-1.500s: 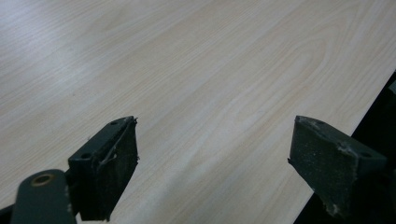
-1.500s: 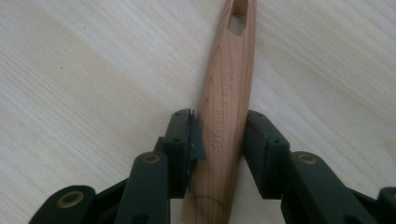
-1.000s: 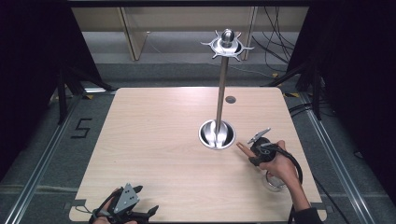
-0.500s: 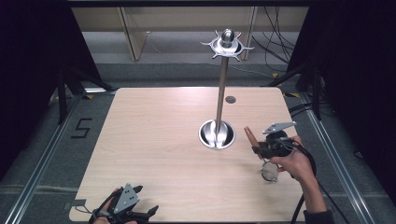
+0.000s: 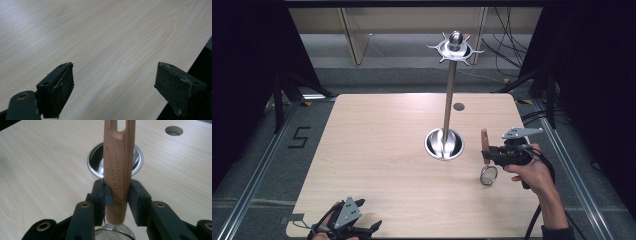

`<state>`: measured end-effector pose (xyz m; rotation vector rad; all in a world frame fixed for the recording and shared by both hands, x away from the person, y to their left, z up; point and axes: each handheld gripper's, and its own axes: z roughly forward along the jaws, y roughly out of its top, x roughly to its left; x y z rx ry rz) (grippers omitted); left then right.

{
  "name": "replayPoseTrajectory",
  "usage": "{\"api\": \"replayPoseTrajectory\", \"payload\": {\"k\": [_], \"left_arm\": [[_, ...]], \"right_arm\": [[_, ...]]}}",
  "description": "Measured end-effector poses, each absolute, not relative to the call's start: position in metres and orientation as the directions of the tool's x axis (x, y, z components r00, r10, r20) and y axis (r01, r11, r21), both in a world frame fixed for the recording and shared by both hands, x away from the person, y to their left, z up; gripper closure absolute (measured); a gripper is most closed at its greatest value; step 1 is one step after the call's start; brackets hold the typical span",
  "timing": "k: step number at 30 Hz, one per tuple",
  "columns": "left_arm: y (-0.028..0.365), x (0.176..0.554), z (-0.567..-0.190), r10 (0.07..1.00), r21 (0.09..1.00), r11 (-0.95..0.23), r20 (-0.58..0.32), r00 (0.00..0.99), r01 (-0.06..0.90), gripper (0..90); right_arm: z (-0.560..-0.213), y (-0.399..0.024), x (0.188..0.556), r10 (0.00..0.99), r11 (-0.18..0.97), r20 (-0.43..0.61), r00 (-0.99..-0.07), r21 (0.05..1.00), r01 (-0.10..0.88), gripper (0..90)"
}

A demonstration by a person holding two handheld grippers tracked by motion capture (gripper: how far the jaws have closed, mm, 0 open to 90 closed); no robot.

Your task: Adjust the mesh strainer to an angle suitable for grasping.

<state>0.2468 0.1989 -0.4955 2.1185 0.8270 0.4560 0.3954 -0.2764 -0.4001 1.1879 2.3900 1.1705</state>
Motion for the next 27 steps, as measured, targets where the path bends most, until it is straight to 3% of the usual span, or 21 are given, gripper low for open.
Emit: {"api": "replayPoseTrajectory", "payload": {"k": [2,7,9,17,18,22,26,27], "left_arm": [[0.202,0.250,-0.494,0.666,0.785,-0.506,0.092,0.741,0.358,14.8],[0.198,0.247,-0.497,0.698,0.792,-0.457,0.036,0.715,0.406,14.8],[0.200,0.249,-0.495,0.674,0.788,-0.489,0.069,0.735,0.374,14.8],[0.200,0.248,-0.496,0.692,0.785,-0.475,0.053,0.720,0.398,14.7],[0.202,0.250,-0.495,0.674,0.778,-0.506,0.087,0.734,0.373,14.7],[0.202,0.250,-0.495,0.677,0.780,-0.502,0.087,0.731,0.373,14.8],[0.199,0.248,-0.497,0.698,0.796,-0.449,0.030,0.715,0.406,14.8],[0.202,0.248,-0.496,0.684,0.782,-0.484,0.057,0.727,0.393,14.8]], "right_arm": [[-0.399,-0.276,0.396,0.739,0.340,0.142,-0.658,0.765,0.547,68.9],[-0.393,-0.275,0.396,0.715,0.288,0.158,-0.681,0.821,0.493,68.9],[-0.392,-0.272,0.394,0.727,0.285,0.154,-0.669,0.819,0.499,68.9],[-0.378,-0.258,0.391,0.721,0.273,0.121,-0.683,0.856,0.440,68.9],[-0.376,-0.257,0.390,0.716,0.276,0.123,-0.687,0.854,0.441,68.9],[-0.374,-0.248,0.394,0.709,0.281,0.113,-0.696,0.860,0.426,69.0],[-0.374,-0.240,0.399,0.709,0.273,0.106,-0.697,0.870,0.410,68.9],[-0.373,-0.238,0.399,0.708,0.272,0.113,-0.697,0.867,0.417,68.9]]}}
